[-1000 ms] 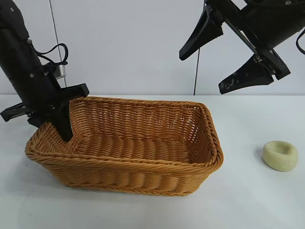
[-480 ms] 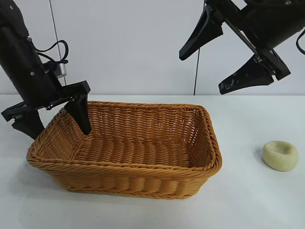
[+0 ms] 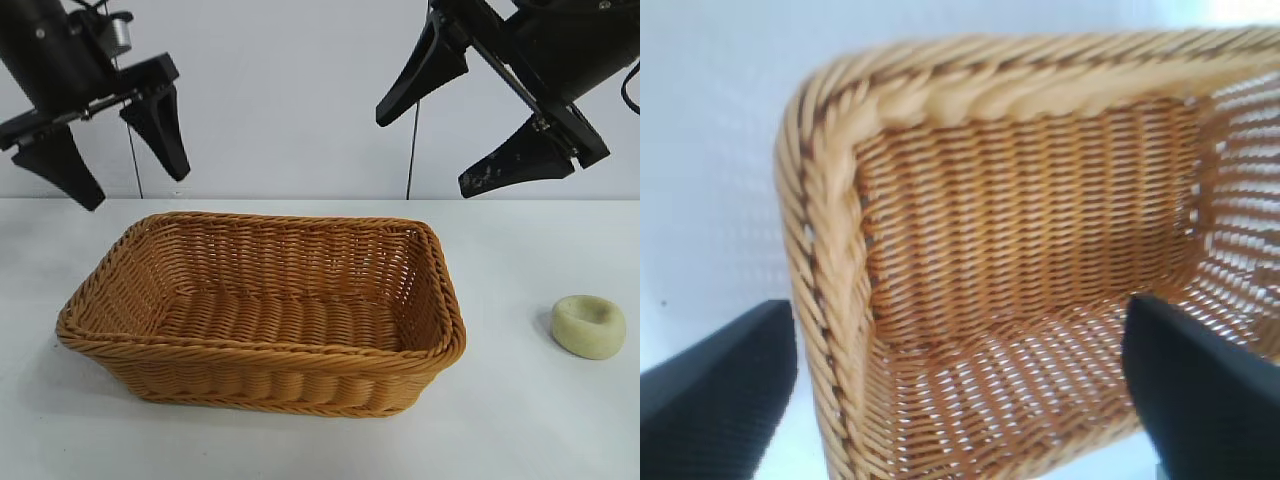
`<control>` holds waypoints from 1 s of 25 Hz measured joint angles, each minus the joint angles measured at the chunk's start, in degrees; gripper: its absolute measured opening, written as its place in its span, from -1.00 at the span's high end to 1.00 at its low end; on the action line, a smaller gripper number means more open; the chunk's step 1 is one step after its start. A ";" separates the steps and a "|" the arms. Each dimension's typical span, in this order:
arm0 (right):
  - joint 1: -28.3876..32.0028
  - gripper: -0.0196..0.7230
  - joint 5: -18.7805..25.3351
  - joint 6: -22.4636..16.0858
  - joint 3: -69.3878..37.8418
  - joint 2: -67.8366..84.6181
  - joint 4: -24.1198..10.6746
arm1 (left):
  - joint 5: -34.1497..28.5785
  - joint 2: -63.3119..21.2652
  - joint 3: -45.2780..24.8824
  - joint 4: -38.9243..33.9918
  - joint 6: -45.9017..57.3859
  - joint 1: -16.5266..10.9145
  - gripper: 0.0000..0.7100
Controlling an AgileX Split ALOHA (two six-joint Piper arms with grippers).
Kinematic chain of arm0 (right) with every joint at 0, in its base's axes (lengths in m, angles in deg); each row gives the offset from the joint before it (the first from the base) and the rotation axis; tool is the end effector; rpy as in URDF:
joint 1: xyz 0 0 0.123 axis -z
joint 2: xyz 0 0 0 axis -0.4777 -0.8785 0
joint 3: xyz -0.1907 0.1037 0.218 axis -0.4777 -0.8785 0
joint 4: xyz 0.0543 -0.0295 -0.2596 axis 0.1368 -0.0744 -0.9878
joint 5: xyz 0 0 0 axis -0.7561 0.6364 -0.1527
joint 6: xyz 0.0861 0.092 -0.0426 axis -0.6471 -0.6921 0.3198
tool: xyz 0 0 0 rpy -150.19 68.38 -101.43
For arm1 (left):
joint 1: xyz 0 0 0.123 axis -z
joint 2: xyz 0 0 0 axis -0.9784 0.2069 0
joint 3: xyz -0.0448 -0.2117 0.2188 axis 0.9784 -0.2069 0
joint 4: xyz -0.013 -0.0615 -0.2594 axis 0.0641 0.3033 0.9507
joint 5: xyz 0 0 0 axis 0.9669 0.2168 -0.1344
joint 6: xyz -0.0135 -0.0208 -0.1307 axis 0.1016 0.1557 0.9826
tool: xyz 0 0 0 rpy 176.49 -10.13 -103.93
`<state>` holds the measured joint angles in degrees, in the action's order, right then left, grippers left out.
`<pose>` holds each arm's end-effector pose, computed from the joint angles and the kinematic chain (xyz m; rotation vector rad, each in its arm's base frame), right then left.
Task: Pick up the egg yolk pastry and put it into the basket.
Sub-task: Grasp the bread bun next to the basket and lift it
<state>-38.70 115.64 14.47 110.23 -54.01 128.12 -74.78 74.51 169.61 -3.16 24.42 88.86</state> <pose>0.3376 0.1349 0.2385 0.0690 2.6347 0.9609 0.4282 -0.1290 0.2289 0.1649 2.9160 -0.5712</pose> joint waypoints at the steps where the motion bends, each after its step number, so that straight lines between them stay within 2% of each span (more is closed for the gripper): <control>1: 0.00 -0.82 0.00 0.00 0.00 0.00 0.00 | -0.43 0.00 1.17 -1.29 0.92 0.00 -0.79; 7: 0.00 -0.82 0.00 -0.04 0.00 0.00 0.00 | -2.54 0.00 3.91 -15.85 5.66 -0.07 -0.79; 11: 0.00 -0.82 0.00 -0.10 0.00 0.00 -0.01 | -3.43 0.00 3.91 -22.54 6.62 -2.42 -0.79; 18: 0.00 -0.82 0.00 -0.14 0.00 0.00 -0.06 | -3.43 0.00 3.91 -23.94 6.69 -8.61 -0.79; 25: 0.00 -0.82 0.00 -0.14 0.00 0.00 -0.08 | -3.45 -0.87 3.91 -23.82 5.79 -9.60 -0.79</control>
<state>-38.70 115.64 14.33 110.23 -54.01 128.04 -78.23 73.64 173.52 -26.98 30.21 79.27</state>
